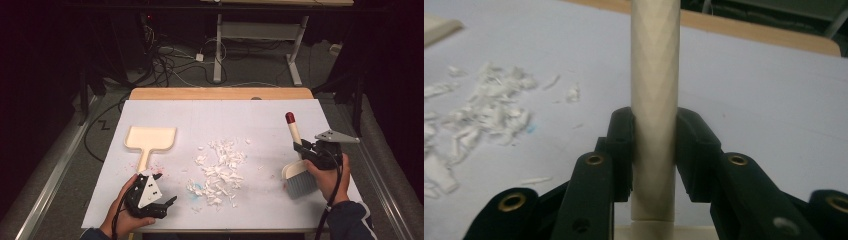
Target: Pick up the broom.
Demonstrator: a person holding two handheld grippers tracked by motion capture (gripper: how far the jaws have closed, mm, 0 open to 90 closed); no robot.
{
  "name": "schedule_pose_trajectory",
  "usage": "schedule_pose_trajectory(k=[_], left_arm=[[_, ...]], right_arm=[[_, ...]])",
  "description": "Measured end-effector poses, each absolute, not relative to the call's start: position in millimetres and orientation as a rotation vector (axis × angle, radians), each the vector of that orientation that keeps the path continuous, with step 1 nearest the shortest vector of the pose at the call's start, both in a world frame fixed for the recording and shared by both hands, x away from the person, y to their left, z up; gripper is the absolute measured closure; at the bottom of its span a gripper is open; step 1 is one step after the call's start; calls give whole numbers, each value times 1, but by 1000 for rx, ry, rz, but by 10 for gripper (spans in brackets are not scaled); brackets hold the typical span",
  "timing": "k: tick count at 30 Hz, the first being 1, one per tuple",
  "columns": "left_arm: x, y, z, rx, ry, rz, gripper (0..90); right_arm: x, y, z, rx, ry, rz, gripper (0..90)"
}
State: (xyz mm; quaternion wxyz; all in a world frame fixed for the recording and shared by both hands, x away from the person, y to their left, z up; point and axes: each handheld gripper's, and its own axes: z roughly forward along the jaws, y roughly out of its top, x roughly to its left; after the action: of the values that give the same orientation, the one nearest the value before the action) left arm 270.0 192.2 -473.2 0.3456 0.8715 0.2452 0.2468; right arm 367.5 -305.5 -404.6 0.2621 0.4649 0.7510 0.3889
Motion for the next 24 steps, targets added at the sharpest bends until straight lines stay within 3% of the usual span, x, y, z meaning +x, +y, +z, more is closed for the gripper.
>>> schedule_pose_trajectory(k=[10,14,16,24], left_arm=[[269,174,-452,2129,653,536,162],[267,145,-436,2076,596,451,163],[268,111,-425,2059,550,394,172],[275,37,-417,2003,461,276,182]], right_arm=[[327,-297,-375,1136,1976,1221,718],[318,-282,-368,1081,1974,1243,718],[315,-270,-365,1046,2009,1245,717],[305,-237,-363,941,2041,1261,717]])
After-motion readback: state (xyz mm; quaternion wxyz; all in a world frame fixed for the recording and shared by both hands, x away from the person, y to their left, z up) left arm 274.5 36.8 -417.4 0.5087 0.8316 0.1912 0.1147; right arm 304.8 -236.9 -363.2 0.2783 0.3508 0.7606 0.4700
